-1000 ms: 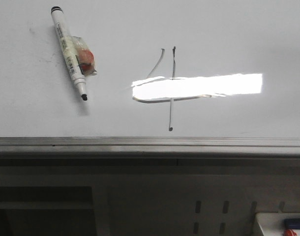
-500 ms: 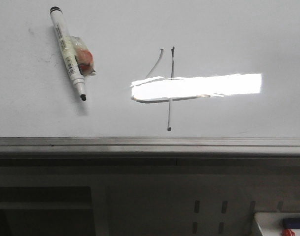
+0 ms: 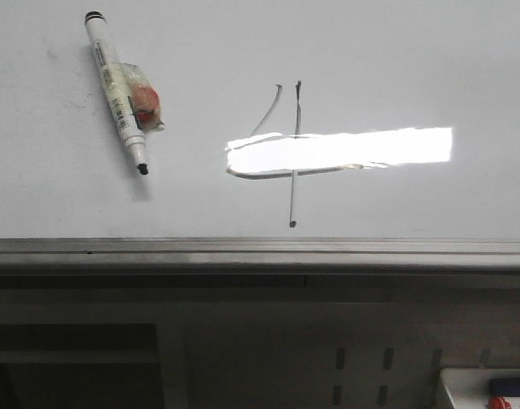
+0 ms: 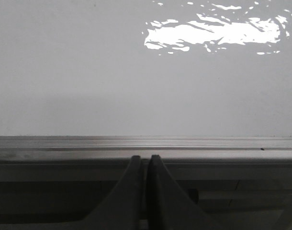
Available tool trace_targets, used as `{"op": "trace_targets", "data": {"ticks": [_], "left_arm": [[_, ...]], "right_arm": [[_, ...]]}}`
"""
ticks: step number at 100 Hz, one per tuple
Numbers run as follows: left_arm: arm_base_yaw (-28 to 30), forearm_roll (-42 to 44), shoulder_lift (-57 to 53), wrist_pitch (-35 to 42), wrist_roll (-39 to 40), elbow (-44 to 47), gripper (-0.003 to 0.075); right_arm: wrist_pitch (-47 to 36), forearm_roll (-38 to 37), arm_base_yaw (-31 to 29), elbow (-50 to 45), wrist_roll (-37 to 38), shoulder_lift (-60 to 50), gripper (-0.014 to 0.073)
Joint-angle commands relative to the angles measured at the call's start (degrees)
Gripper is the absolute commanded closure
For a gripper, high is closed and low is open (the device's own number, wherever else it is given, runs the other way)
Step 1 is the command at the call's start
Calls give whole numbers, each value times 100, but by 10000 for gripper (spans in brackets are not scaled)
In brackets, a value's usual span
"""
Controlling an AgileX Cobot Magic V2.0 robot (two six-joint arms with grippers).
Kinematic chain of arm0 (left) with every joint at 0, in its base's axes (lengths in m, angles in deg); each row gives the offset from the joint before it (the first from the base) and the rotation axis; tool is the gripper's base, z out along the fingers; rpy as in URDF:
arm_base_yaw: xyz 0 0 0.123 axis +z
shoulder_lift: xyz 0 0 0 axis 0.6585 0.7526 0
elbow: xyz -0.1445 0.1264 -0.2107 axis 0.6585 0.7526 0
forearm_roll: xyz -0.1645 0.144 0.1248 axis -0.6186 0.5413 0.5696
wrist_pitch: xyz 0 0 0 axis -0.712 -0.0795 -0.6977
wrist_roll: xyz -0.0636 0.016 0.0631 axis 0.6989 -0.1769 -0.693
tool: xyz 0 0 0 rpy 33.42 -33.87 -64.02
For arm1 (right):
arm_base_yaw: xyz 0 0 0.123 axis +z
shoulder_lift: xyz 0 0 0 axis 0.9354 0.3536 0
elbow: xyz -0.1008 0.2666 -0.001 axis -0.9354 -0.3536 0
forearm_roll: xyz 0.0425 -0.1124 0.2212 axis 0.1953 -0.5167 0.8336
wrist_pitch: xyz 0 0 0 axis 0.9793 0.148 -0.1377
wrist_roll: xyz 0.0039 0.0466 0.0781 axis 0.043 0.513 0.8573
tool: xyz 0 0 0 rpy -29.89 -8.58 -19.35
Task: Write number 4 on whiteboard
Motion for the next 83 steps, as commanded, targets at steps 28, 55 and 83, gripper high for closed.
{"op": "trace_targets", "data": {"ticks": [28, 55, 83], "left_arm": [[11, -33, -122, 260, 67, 203, 741], [11, -33, -122, 260, 67, 203, 741], [11, -33, -122, 260, 67, 203, 741]], "right_arm": [[1686, -216, -188, -130, 182, -1209, 648], [1741, -216, -188, -130, 182, -1186, 648], [1741, -216, -188, -130, 182, -1186, 648]]}}
